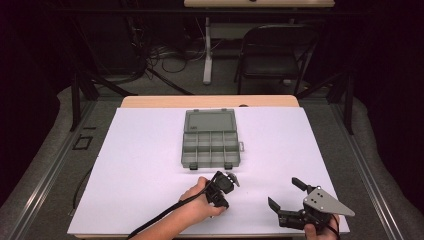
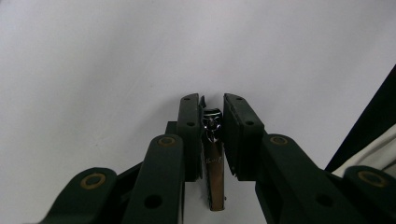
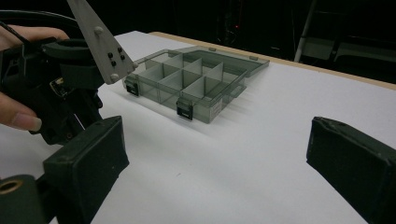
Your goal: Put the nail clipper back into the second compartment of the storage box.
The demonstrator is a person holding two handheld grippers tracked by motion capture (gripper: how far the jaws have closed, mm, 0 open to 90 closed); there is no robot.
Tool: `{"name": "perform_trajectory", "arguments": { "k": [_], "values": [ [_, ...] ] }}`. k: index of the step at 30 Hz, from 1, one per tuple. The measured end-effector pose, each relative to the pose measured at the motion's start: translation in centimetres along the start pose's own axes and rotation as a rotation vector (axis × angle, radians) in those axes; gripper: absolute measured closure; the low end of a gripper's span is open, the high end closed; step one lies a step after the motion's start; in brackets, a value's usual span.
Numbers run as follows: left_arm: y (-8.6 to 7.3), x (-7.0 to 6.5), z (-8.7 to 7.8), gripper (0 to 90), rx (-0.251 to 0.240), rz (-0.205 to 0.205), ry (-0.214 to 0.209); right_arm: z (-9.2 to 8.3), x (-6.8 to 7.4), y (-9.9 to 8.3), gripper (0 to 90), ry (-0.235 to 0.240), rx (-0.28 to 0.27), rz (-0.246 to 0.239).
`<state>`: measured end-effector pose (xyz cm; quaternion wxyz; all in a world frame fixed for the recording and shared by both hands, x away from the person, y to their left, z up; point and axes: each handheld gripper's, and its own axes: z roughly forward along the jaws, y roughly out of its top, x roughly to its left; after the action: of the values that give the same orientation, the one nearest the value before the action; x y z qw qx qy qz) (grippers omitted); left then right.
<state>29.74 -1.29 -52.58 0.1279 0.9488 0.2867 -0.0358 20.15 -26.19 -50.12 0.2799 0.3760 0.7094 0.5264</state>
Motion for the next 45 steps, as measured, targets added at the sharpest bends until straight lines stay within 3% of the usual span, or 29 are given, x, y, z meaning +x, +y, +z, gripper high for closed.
{"name": "perform_trajectory", "arguments": {
  "k": [9, 17, 23, 30, 45],
  "values": [
    [0.4, -0.8, 0.1, 79.0, 0.031, 0.024, 0.051, 0.0, 0.0, 0.0, 5.1, -0.001, 0.003, -0.003],
    [0.4, -0.5, 0.0, 79.4, 0.026, 0.01, 0.032, 0.1, -0.1, -0.1, 6.1, -0.005, -0.004, 0.005],
    [0.2, -0.5, -0.1, 79.5, 0.018, 0.026, 0.032, 0.0, -0.2, -0.1, 6.3, -0.005, 0.006, 0.001],
    [-0.2, -0.3, -0.4, 79.7, -0.005, 0.022, -0.002, 0.1, -0.2, -0.1, 6.6, -0.009, -0.002, 0.004],
    [-1.2, -0.1, -3.3, 79.9, -0.085, 0.03, -0.018, 0.0, -0.1, -0.1, 6.8, -0.009, 0.01, -0.004]
  ]
}}
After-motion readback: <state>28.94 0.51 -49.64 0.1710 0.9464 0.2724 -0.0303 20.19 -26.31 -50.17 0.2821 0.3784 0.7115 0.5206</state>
